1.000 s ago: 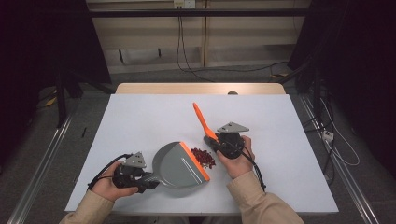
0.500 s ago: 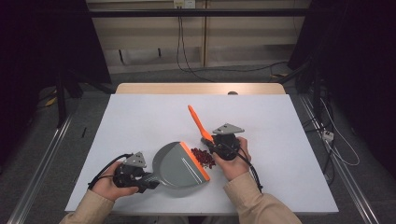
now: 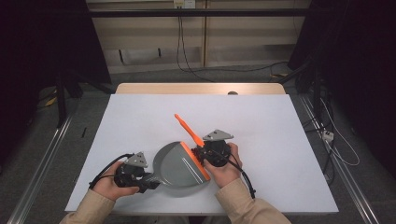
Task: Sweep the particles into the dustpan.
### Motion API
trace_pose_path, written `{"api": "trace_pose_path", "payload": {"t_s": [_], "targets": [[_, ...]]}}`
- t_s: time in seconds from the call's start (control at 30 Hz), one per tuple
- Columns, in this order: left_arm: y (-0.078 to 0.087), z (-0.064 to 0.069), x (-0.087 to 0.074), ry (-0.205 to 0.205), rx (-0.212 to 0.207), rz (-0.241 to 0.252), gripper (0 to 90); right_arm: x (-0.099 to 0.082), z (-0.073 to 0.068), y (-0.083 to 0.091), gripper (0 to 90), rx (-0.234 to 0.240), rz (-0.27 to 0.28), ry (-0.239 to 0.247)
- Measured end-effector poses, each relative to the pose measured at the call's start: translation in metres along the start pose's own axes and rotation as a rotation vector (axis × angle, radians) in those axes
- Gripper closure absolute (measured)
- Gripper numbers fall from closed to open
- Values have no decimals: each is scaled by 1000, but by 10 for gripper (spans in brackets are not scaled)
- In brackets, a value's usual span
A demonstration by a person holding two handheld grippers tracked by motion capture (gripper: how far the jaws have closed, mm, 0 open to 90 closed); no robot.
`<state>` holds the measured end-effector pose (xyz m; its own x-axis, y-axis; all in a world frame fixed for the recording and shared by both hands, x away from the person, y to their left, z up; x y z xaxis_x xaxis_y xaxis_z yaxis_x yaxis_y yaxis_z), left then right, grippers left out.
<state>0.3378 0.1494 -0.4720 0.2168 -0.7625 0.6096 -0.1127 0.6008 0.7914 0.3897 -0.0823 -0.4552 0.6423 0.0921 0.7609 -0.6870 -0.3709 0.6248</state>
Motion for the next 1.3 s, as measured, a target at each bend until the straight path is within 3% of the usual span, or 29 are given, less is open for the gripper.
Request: {"api": "trace_pose_path", "payload": {"t_s": [0.13,0.23,0.27,0.33,0.37,0.47,0.5,0.6,0.83,1.03,1.3], "targets": [[0,0,-1,5,1,5,628,7,10,3,696,-17,-19,-16],[0,-1,-1,4,1,5,627,11,21,5,703,-3,-38,-60],[0,-1,-1,3,0,5,627,12,24,5,704,-23,-41,-32],[0,0,0,16,1,17,627,14,29,5,702,-18,-67,-35],[0,0,0,16,1,17,628,14,31,4,687,-28,-88,-12],[0,-1,-2,9,1,8,628,7,35,-3,698,-40,-207,43],[0,-1,-2,15,0,16,627,5,36,-5,705,-50,-209,34],[0,-2,-2,9,-2,8,628,2,32,-4,710,-53,-170,1],[-1,-1,-1,16,-3,11,628,-4,8,-9,711,-42,-123,48],[-3,-1,-2,5,-5,-12,628,-9,-5,-8,711,-17,-100,36],[-5,-1,-3,23,-6,-11,628,-11,-25,-8,710,29,-62,23]]}}
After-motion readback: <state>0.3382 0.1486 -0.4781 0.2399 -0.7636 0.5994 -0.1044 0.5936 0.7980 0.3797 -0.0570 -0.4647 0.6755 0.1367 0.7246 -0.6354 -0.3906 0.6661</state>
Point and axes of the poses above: each handheld gripper's, and its own axes: y roughly backward along the jaws, x roughly out of its top, z roughly to its right, the point moved 6 cm from there along -y, roughly forward along the jaws, and after that the axes turned 13 degrees about -y, right-handed, at the moved point
